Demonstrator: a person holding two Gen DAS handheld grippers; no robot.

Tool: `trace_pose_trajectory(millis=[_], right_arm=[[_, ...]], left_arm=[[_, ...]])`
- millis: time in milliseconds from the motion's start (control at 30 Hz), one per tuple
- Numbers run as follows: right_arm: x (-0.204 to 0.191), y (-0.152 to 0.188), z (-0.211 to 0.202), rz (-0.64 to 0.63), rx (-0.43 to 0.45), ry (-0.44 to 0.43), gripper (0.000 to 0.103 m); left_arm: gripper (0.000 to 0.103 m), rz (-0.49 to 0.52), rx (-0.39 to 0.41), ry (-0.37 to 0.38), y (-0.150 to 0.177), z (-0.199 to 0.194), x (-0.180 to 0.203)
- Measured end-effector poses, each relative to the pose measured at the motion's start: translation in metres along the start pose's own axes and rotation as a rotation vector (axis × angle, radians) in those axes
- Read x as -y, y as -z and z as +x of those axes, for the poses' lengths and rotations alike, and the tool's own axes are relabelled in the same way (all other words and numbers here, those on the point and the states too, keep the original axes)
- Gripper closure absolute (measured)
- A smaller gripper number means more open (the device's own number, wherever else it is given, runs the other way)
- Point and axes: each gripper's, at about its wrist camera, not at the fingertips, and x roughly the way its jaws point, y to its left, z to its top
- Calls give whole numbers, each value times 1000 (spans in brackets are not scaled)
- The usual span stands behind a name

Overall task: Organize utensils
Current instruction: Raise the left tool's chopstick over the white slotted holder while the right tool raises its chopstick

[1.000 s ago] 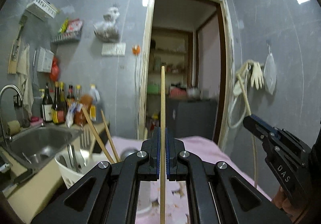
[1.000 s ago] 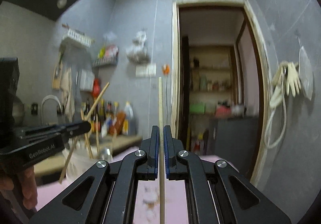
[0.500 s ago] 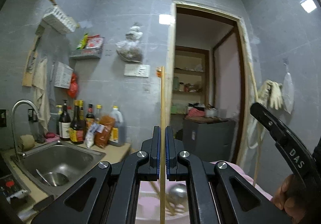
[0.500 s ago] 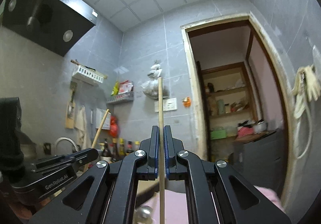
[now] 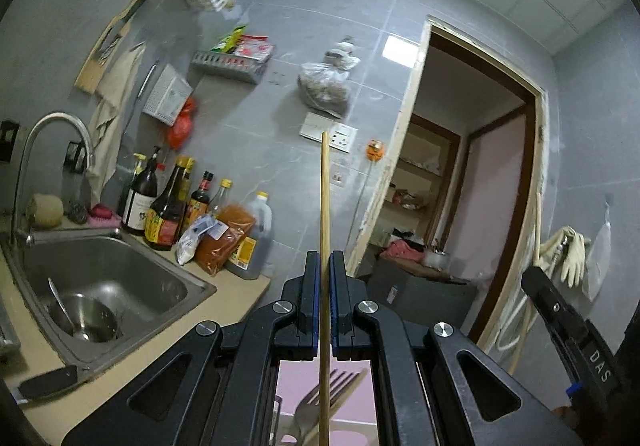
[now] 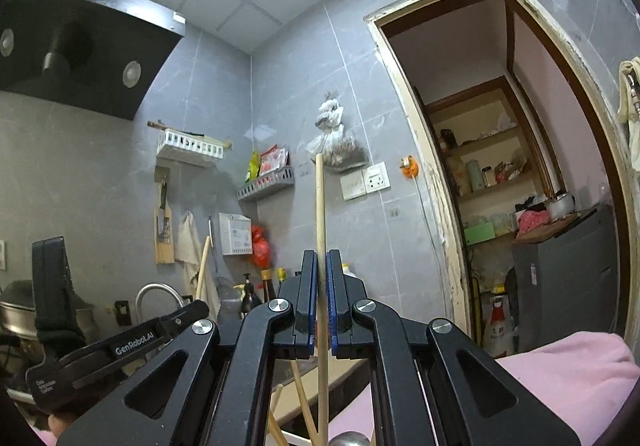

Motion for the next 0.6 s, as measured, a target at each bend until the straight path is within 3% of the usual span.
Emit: trace_pose_trajectory(millis=[200, 600], right_arm=[[10, 16, 7, 31, -2, 31, 100], [11, 43, 15, -3, -51, 64, 100]], left_arm=[[101, -17, 20, -41, 12, 1, -2], [101, 163, 17, -48, 42, 6, 19]])
